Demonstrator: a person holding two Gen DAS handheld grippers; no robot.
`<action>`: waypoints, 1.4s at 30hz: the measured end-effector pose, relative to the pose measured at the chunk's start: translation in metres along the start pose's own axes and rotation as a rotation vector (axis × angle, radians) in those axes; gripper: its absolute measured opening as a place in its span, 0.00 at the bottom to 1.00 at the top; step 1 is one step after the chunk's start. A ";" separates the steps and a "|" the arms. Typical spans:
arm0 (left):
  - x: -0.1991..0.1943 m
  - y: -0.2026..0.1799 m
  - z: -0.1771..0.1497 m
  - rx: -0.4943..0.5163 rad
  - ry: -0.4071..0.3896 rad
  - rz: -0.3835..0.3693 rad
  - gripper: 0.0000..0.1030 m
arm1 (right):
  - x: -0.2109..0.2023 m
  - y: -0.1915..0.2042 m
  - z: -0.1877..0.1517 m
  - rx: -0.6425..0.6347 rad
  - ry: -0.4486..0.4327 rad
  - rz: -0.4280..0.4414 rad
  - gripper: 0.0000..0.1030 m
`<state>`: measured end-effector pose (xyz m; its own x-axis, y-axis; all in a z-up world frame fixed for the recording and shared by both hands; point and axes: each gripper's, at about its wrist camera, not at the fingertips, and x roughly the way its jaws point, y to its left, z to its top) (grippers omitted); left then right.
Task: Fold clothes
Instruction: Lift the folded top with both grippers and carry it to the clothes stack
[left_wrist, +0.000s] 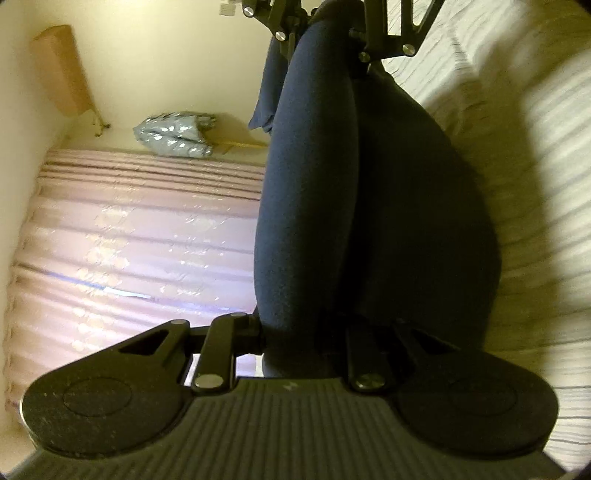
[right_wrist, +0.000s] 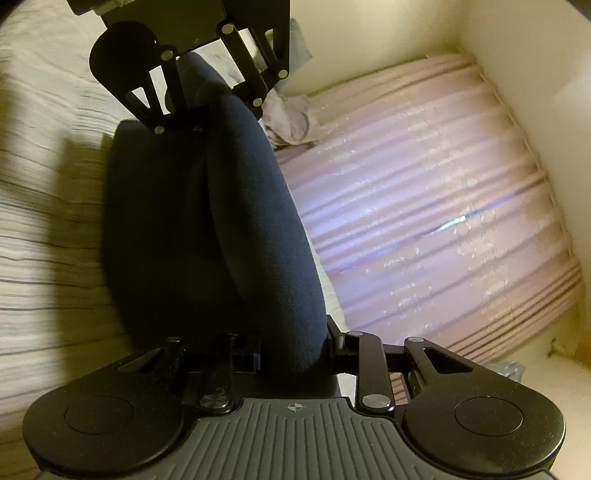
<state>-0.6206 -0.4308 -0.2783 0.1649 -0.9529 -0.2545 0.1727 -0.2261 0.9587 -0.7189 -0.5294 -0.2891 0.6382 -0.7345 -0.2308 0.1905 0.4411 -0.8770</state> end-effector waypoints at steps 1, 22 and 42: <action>0.007 0.008 0.003 0.005 -0.002 -0.020 0.18 | 0.003 -0.008 -0.001 0.018 0.013 0.014 0.27; -0.019 0.219 0.177 -0.050 -0.161 -0.205 0.18 | -0.140 -0.288 -0.016 0.121 0.251 0.111 0.27; 0.054 0.254 0.195 0.029 -0.417 -0.234 0.18 | -0.120 -0.329 -0.029 0.197 0.461 0.070 0.27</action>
<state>-0.7576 -0.5788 -0.0235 -0.2794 -0.8744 -0.3966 0.1305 -0.4439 0.8865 -0.8799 -0.6012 0.0154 0.2671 -0.8315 -0.4871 0.3243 0.5536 -0.7671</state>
